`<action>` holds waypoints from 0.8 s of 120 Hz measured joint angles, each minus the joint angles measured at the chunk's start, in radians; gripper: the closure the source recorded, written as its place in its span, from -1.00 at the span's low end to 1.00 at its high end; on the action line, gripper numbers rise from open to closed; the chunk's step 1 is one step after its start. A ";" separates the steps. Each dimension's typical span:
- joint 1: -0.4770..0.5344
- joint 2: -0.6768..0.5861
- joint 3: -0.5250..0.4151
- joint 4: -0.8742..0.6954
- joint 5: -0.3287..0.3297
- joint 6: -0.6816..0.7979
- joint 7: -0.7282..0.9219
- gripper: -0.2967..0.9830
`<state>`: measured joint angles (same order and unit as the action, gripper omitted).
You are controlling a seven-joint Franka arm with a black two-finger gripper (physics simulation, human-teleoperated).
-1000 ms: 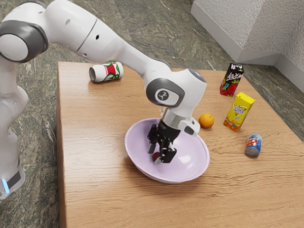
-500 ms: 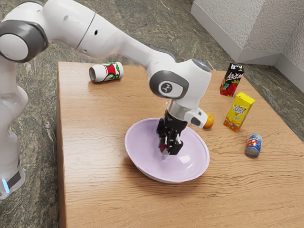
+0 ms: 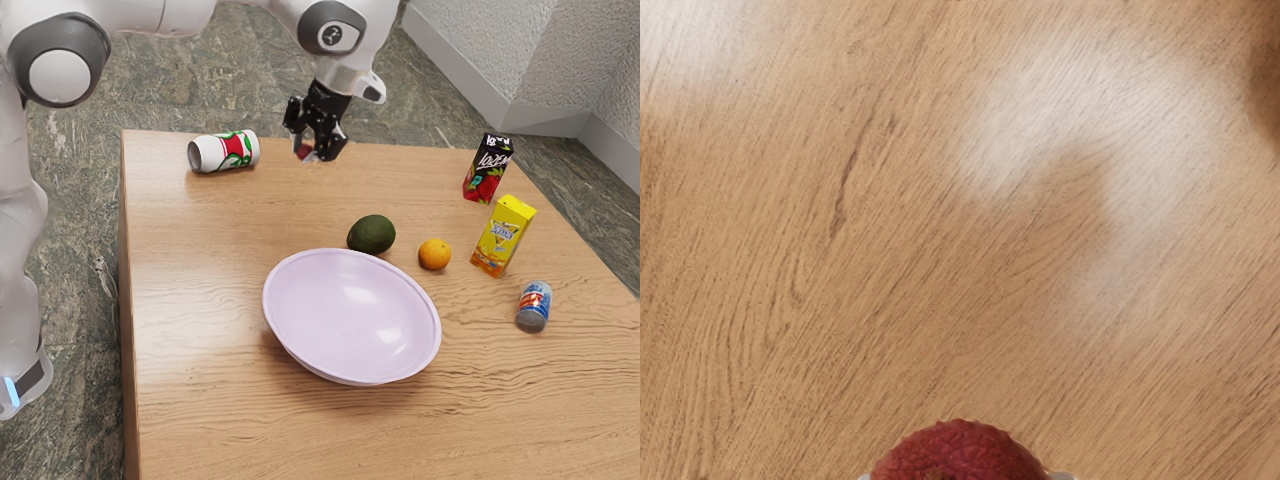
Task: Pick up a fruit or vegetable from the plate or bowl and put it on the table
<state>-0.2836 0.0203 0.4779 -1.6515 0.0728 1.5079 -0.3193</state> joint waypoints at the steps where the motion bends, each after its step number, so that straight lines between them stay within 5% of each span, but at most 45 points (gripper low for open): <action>1: 0.012 0.000 0.000 0.000 0.000 -0.002 0.001 0.32; 30: 0.321 0.002 -0.003 0.000 -0.010 -0.033 0.037 0.31; 49: 0.404 0.003 -0.032 0.000 -0.028 -0.040 0.055 0.31; 66: 0.340 0.003 -0.060 0.001 -0.040 -0.042 0.067 0.32; 96: 0.030 0.006 -0.066 0.001 -0.047 -0.041 0.082 0.32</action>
<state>-0.2533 0.0268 0.4116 -1.6509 0.0262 1.4672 -0.2371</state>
